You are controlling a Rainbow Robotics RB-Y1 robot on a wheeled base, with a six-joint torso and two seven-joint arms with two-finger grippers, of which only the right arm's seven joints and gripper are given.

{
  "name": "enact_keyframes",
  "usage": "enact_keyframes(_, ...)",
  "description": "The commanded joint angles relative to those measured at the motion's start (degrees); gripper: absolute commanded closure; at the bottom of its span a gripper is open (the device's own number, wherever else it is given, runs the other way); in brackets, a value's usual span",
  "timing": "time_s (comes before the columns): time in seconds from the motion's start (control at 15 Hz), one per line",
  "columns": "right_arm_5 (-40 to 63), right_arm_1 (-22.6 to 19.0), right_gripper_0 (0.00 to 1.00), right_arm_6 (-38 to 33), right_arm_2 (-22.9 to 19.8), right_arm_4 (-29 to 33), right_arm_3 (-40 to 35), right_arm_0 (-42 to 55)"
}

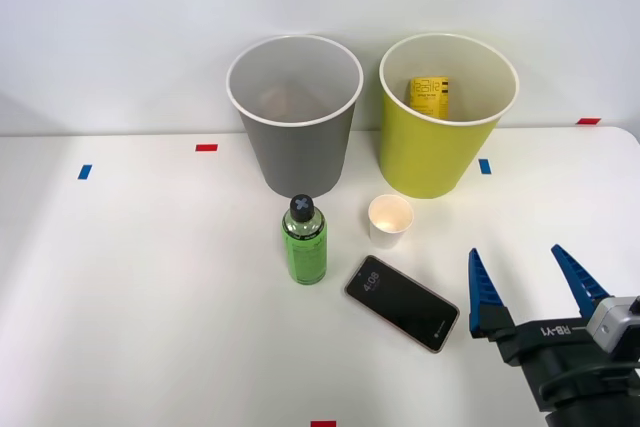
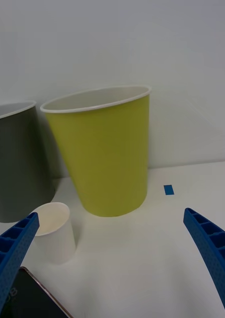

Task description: Put cans in the gray bin, plastic bottles in the light green bin

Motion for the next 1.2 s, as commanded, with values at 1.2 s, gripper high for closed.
enact_keyframes(1.2,-23.3,7.0,0.00,-4.0,1.7,27.0,20.3,8.3)
